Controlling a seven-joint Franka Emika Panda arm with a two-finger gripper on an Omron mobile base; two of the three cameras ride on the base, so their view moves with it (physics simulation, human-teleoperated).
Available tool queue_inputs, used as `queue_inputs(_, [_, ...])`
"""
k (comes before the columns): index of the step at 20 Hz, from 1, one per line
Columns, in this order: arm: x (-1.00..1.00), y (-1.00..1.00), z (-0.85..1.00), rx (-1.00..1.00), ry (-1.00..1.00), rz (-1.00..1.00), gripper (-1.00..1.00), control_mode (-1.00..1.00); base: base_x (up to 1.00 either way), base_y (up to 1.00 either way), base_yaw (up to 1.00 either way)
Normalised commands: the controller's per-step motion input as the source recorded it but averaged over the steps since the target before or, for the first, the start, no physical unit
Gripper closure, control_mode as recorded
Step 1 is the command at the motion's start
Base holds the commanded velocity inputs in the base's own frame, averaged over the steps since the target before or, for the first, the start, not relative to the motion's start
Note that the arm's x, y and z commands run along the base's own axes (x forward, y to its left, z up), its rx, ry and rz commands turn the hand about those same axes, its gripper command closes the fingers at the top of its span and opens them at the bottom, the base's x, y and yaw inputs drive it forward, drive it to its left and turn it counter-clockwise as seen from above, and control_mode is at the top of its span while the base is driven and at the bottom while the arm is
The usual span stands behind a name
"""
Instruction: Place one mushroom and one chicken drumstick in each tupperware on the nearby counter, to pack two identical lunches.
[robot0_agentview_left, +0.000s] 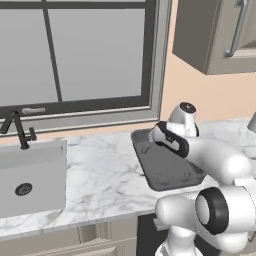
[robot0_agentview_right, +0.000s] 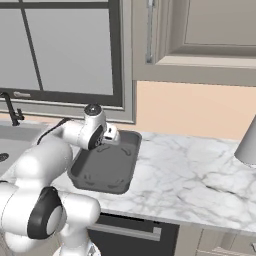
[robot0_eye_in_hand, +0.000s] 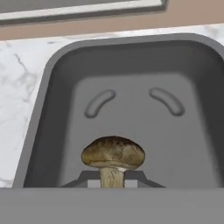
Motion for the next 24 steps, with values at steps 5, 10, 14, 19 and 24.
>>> queue_inputs(5, [0.24,0.0,-0.58,0.0,0.02,0.0,1.0,-1.0,0.0,0.0,0.0])
queue_inputs(10, [0.27,0.0,-0.57,0.0,0.02,0.0,1.0,-1.0,0.0,0.0,0.0])
queue_inputs(14, [0.33,0.0,-0.47,0.0,0.01,0.0,1.0,-1.0,0.0,0.0,0.0])
queue_inputs(19, [0.51,0.0,-0.26,0.0,0.0,0.0,-1.0,-1.0,0.0,0.0,0.0])
queue_inputs(24, [0.44,0.0,-0.03,0.0,0.0,0.0,-1.0,-1.0,0.0,0.0,0.0])
